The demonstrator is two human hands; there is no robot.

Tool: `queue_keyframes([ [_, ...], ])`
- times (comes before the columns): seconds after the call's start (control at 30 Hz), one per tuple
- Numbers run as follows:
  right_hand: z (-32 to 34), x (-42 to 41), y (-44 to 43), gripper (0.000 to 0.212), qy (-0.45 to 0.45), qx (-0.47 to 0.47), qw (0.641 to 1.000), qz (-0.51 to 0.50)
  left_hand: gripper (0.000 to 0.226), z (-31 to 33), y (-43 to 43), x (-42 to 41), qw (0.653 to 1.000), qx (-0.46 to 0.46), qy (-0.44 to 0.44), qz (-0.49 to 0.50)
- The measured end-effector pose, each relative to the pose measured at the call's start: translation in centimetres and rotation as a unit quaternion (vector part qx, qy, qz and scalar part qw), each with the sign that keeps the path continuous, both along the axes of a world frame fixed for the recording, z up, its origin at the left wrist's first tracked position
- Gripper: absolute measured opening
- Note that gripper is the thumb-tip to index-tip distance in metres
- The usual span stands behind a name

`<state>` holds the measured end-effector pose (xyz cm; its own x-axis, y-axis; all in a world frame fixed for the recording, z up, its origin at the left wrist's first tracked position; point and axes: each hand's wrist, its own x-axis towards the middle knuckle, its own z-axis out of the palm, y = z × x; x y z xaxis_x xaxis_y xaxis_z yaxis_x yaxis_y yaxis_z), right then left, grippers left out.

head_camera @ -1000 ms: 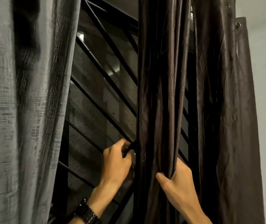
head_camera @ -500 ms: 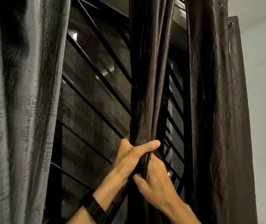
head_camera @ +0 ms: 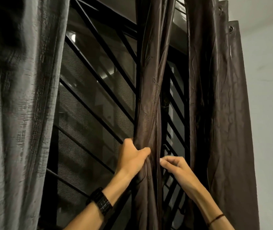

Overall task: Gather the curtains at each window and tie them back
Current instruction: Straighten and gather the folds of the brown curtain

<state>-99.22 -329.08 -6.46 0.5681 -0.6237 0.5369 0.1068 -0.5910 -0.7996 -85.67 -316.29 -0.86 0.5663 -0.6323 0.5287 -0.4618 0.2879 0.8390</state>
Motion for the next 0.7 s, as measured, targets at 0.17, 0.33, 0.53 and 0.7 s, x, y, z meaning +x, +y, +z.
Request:
queue_keyframes([
  [0.17, -0.8, 0.0, 0.6, 0.038, -0.079, 0.155, 0.978, 0.116, 0.043, 0.1, 0.2, 0.4, 0.997, -0.005, 0.048, -0.051],
  [0.33, -0.7, 0.4, 1.2, 0.049, -0.118, 0.304, 0.920, 0.217, 0.048, 0.2, 0.0, 1.1, 0.988, -0.003, 0.095, -0.119],
  [0.53, 0.0, 1.6, 2.1, 0.025, -0.029, 0.243, 0.961, 0.125, 0.040, 0.4, 0.6, 0.9, 0.999, 0.037, -0.016, -0.021],
  [0.7, -0.7, 1.9, 2.2, 0.012, 0.065, -0.200, 0.914, -0.348, 0.034, 0.1, 0.9, 0.2, 0.969, 0.056, -0.201, 0.133],
])
